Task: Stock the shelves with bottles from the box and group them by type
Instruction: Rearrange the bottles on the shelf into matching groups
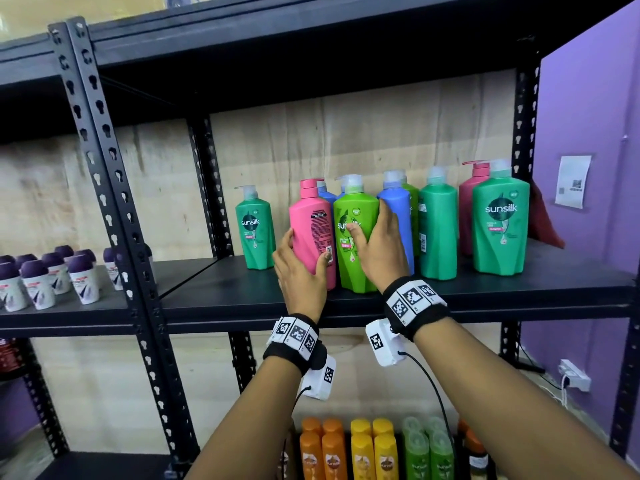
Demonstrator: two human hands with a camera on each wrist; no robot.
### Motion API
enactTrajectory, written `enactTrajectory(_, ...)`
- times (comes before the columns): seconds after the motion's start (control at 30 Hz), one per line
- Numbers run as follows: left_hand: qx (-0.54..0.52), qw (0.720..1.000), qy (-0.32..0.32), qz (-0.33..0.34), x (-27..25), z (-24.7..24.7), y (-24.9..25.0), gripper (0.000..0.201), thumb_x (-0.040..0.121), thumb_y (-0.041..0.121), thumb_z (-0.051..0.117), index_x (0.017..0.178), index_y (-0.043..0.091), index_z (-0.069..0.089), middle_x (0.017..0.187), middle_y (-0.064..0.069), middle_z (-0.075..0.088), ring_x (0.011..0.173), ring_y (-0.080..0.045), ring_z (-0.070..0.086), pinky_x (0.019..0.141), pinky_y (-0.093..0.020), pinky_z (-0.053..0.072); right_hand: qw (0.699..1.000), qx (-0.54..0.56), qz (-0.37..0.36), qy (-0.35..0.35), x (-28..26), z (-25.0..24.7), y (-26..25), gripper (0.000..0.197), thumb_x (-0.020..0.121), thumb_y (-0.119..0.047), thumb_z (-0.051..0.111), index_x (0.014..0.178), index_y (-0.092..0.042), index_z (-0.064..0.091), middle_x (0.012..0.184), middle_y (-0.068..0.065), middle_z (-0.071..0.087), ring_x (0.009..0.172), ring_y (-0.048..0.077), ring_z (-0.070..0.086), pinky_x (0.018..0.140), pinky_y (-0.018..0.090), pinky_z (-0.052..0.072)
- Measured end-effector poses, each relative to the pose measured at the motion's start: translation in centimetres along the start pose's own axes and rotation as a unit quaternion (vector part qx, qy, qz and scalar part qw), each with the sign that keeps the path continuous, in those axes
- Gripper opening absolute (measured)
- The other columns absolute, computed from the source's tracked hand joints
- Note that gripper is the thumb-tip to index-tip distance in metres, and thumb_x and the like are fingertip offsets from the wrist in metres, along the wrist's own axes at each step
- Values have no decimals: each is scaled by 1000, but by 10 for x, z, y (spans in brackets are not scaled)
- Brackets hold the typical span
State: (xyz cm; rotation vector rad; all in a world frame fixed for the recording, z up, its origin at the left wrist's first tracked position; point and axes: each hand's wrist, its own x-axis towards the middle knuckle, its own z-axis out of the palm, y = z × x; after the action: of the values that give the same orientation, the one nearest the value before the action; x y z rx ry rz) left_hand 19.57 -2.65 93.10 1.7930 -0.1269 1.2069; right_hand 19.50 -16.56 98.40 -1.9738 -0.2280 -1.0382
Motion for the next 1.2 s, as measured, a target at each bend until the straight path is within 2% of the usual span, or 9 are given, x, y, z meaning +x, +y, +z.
enactTrajectory(0.13,-16,1000,-20,-2,-2,-8,4,74,87,21,76,149,15,36,139,-10,41,128,-26,47,113,-38,38,1000,-3,8,-10,-3,-5,0,77,97,-45,60,157,-12,23,151,14,39,137,31,42,105,44,41)
enactTrajectory(0.23,4,1000,6,28,-7,-15,8,48,89,16,72,133,10,53,127,-10,45,119,-29,51,107,-46,45,1000,-7,-20,7,-11,-12,1,70,94,-31,63,153,-9,31,145,15,41,131,32,47,105,42,42)
enactTrajectory(0.4,40,995,-33,84,-16,-17,31,11,94,19,63,100,10,64,100,-5,62,93,-25,59,85,-45,50,994,-59,-87,17,-16,-34,5,31,90,-20,60,117,-5,55,116,14,53,110,33,55,96,44,46)
enactTrajectory(0.57,54,985,-107,124,-18,0,65,16,97,24,60,93,10,67,90,-3,68,85,-22,63,78,-41,51,987,-128,-93,-12,-16,-68,11,14,91,-17,56,93,-5,62,99,15,61,97,35,58,84,45,49)
enactTrajectory(0.83,81,966,-196,146,-35,57,124,24,95,32,59,86,11,67,92,-9,69,88,-31,64,74,-40,47,978,-200,-53,-1,-14,-142,37,19,91,-20,55,92,-5,66,98,16,64,94,37,61,78,44,51)
enactTrajectory(0.97,81,965,-213,133,-43,85,143,25,95,35,58,94,12,68,101,-10,68,96,-32,64,80,-40,51,976,-214,-42,7,-12,-174,59,18,91,-18,55,93,-5,67,101,16,65,96,36,61,81,43,52)
enactTrajectory(1.03,56,969,-201,131,-47,99,150,27,94,31,60,108,9,67,112,-13,63,109,-33,60,94,-41,47,977,-208,-26,24,-9,-186,72,18,90,-17,57,99,-5,66,107,17,62,99,37,60,86,44,50)
enactTrajectory(1.1,40,971,-193,136,-48,113,156,39,93,26,63,124,2,61,124,-19,57,121,-37,53,107,-43,40,976,-211,-8,46,-4,-196,86,25,90,-17,59,111,-5,63,116,18,56,107,39,55,95,44,45)
enactTrajectory(1.2,22,973,-199,113,-48,131,164,61,92,23,63,142,-6,42,139,-26,45,134,-41,41,115,-44,31,976,-204,19,71,5,-206,105,44,89,-20,61,129,-6,53,128,18,46,117,39,49,101,43,38)
